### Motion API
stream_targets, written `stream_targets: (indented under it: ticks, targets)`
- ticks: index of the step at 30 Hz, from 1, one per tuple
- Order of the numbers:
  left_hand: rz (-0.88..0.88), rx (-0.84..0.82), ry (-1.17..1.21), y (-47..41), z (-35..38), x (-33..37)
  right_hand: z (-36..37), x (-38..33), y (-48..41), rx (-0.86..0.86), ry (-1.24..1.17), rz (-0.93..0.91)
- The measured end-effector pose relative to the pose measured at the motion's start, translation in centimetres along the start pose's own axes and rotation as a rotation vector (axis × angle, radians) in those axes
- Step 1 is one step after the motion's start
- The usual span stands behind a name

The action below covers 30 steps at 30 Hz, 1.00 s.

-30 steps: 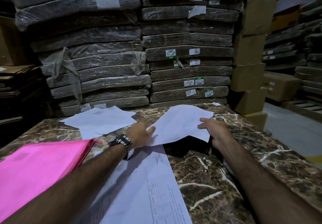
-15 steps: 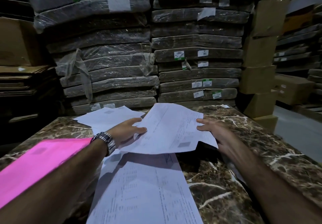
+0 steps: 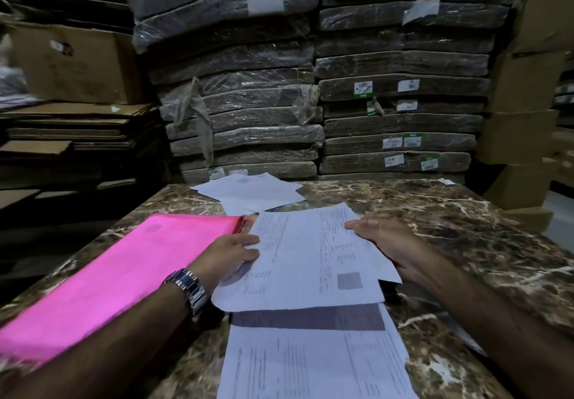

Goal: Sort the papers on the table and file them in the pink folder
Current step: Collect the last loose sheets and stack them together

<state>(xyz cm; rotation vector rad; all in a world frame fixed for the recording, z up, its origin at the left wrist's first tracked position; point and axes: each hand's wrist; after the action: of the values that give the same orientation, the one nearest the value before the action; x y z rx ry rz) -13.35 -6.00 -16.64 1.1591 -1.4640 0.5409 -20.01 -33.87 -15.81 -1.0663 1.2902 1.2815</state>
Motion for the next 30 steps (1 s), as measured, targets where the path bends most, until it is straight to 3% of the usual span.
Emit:
stream_targets:
  ticks: [6, 9, 14, 19, 30]
  targets:
    - [0.098, 0.109, -0.007, 4.4, 1.6, -0.6, 2.4, 0.8, 3.4, -0.049, 0.072, 0.013]
    - [0.165, 0.094, -0.121, 5.9, 1.9, -0.9, 3.3, 1.2, 4.6, -0.063, 0.094, 0.031]
    - [0.166, 0.087, -0.064, 7.0, 2.3, -1.9, 3.9, 1.2, 6.3, -0.079, 0.159, 0.040]
    - [0.147, 0.174, -0.425, 8.6, 3.0, -1.7, 4.2, 0.6, 8.0, -0.006, 0.390, 0.025]
    - [0.081, 0.131, -0.763, 9.3, 3.5, -0.4, 4.4, 0.2, 9.0, 0.038, 0.638, 0.099]
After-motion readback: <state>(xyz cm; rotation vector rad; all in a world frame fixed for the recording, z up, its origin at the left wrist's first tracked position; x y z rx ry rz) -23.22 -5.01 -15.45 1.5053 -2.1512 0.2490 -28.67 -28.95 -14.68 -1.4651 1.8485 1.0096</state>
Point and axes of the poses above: each hand's wrist, its own y-axis away from the middle knuckle, its own z-axis out of the palm, x = y × z, and after that the axes turned 11 degrees about -x, right-handed
